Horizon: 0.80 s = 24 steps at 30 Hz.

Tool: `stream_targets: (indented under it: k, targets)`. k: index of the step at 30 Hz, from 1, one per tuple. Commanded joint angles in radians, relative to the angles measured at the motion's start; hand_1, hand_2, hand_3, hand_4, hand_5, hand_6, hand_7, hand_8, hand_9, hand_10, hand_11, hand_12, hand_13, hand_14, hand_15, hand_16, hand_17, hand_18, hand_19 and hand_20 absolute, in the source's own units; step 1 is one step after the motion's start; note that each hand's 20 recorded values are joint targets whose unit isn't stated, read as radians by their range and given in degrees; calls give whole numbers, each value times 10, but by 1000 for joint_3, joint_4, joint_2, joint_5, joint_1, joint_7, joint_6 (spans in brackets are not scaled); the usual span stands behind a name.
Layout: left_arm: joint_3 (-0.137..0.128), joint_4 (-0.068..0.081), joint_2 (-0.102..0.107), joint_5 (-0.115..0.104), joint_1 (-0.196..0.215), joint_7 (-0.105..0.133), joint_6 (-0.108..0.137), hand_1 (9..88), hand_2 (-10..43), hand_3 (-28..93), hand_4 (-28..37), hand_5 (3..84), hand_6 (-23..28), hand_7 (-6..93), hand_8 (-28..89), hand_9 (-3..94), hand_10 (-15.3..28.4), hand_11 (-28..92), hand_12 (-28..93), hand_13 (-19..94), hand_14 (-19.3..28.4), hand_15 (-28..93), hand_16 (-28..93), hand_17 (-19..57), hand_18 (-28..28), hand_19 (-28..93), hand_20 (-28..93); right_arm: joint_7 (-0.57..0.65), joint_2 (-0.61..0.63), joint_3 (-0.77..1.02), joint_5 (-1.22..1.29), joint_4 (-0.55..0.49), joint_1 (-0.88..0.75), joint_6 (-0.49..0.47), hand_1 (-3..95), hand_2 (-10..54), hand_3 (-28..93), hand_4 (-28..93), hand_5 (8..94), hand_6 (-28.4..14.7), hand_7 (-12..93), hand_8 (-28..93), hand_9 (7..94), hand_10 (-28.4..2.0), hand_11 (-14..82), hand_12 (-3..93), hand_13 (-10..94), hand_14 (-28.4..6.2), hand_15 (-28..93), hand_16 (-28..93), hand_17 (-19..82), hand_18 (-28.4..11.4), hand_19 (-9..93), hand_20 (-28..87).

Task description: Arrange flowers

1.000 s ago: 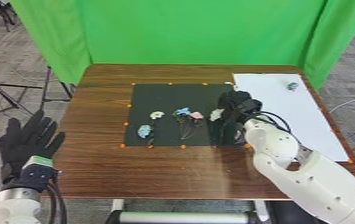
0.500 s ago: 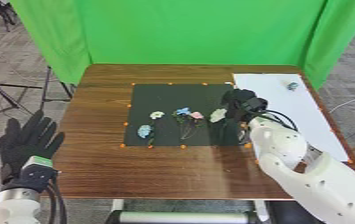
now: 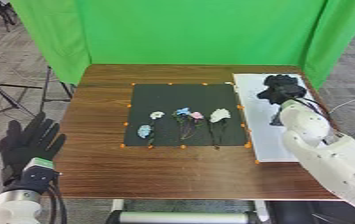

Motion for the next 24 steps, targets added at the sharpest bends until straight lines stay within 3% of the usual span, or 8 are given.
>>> stream_targets:
  k: [1,4,5,6,11,18,22,24]
  targets:
    - [16,-3,5,-12,9,22,-7,243,77,714,-283,306,68,175,-109,221,127,203,96,112,120,283,-68,-65,113,238,77,11,19,-7,34,84,117,-11,194,71,791,-266,433,-53,175,-131,362,-179,97,113,222,-166,352,52,178,-197,658,245]
    - [18,1,6,-11,-3,19,-5,242,77,715,-283,306,68,175,-108,222,126,203,95,110,118,280,-69,-65,113,237,76,-11,20,-24,44,138,153,-63,186,78,783,-263,425,-54,172,-126,348,-179,93,108,204,-161,339,38,162,-193,634,236]
    - [20,0,9,-12,0,29,-6,243,78,714,-283,307,68,174,-109,223,126,203,95,109,116,278,-70,-65,113,237,77,-18,18,-36,51,155,169,-77,174,96,774,-266,423,-54,170,-126,344,-178,91,105,200,-156,325,28,157,-191,615,229]
    - [20,-2,8,-9,-3,23,-3,242,78,715,-283,307,68,174,-109,223,127,202,95,108,116,278,-70,-65,112,237,77,12,24,-8,116,133,156,-128,167,106,768,-270,419,-56,169,-126,340,-178,90,103,199,-154,317,22,154,-190,605,225]
    - [31,1,12,-14,-12,26,-8,242,79,715,-283,309,67,176,-109,226,128,201,96,107,116,278,-69,-65,112,236,77,1,16,-42,173,210,209,-141,102,167,740,-280,389,-68,147,-121,312,-171,86,91,186,-141,285,-1,143,-191,576,216]
    - [34,4,18,-11,-23,26,-10,242,79,715,-283,308,67,176,-109,226,128,200,96,106,115,278,-69,-65,111,235,77,-28,16,-57,196,254,247,-172,69,177,734,-282,360,-76,127,-112,270,-164,76,76,161,-133,265,-15,127,-186,550,211]
    - [41,4,23,-13,-25,33,-14,242,80,715,-283,309,68,175,-109,224,127,200,97,104,116,278,-69,-66,110,236,77,-47,1,-52,256,299,281,-252,52,180,726,-282,342,-80,114,-106,250,-159,76,66,141,-129,254,-26,117,-183,526,212]
    - [43,9,22,-5,-33,22,-18,241,80,715,-283,309,68,174,-109,224,126,200,97,104,115,278,-69,-66,110,235,77,-50,-3,-46,279,314,291,-301,33,183,718,-283,326,-84,106,-103,235,-157,74,62,127,-130,248,-31,106,-182,516,215]
